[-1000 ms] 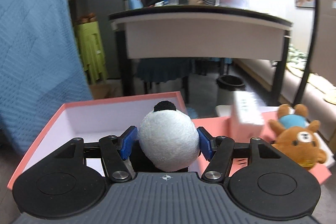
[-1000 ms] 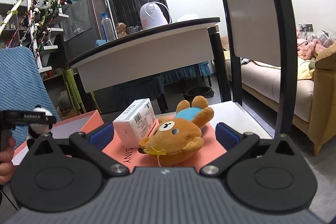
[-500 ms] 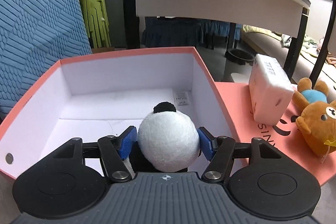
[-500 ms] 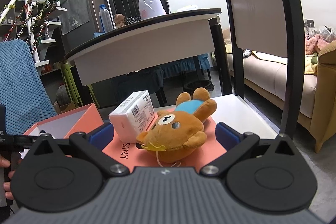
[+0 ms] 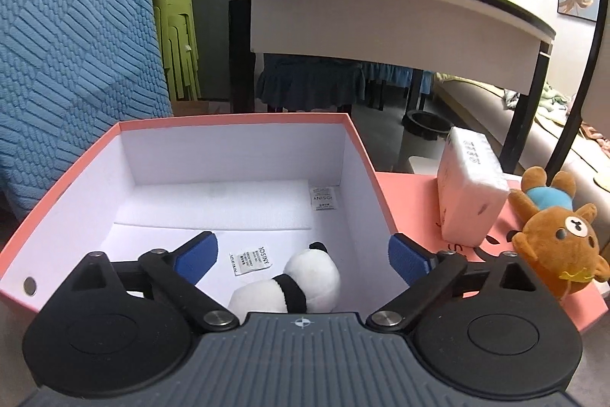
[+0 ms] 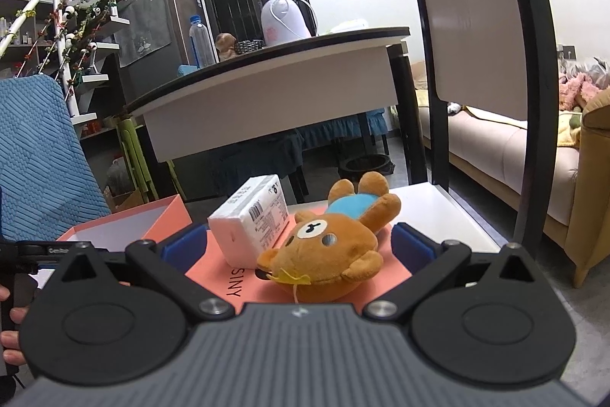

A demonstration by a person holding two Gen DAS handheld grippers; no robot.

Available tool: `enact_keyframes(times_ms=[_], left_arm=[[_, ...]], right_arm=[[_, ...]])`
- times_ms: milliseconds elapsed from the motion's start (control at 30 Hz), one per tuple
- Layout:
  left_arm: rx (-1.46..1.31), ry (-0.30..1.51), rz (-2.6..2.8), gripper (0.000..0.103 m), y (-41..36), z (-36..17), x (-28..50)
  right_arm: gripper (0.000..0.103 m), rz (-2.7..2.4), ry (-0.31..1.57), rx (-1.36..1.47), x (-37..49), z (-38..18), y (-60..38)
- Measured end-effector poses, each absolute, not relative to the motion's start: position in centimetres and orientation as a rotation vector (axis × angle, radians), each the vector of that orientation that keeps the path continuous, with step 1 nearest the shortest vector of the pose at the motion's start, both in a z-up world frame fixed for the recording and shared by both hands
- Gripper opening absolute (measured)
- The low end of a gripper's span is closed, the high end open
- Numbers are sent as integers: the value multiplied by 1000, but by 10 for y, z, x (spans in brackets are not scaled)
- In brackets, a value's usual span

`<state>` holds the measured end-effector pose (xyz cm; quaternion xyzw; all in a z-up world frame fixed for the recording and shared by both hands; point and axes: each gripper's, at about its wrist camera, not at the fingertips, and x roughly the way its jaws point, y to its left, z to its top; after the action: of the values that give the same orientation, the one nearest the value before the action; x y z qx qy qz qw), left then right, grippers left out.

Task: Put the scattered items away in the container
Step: 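Carry the panda plush into the pink box and open the left gripper, then reach the right gripper to the brown bear plush and close on it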

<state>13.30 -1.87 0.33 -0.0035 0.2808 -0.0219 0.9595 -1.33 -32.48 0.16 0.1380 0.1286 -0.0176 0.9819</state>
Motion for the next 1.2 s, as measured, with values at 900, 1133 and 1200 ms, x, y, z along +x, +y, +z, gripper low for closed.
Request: enact_keyframes(times_ms=[900,1133,1200], left_arm=[[-7,517,1,103,7,22,92],[-21,522,20,103,18,22,91],[-24,523,21,103,21,22,91]], right_arm=[[103,-71,353,170,82,-33,-320],[103,-98,402,124,126,-50,-319],[103,-110,432,115,137,-61,-319]])
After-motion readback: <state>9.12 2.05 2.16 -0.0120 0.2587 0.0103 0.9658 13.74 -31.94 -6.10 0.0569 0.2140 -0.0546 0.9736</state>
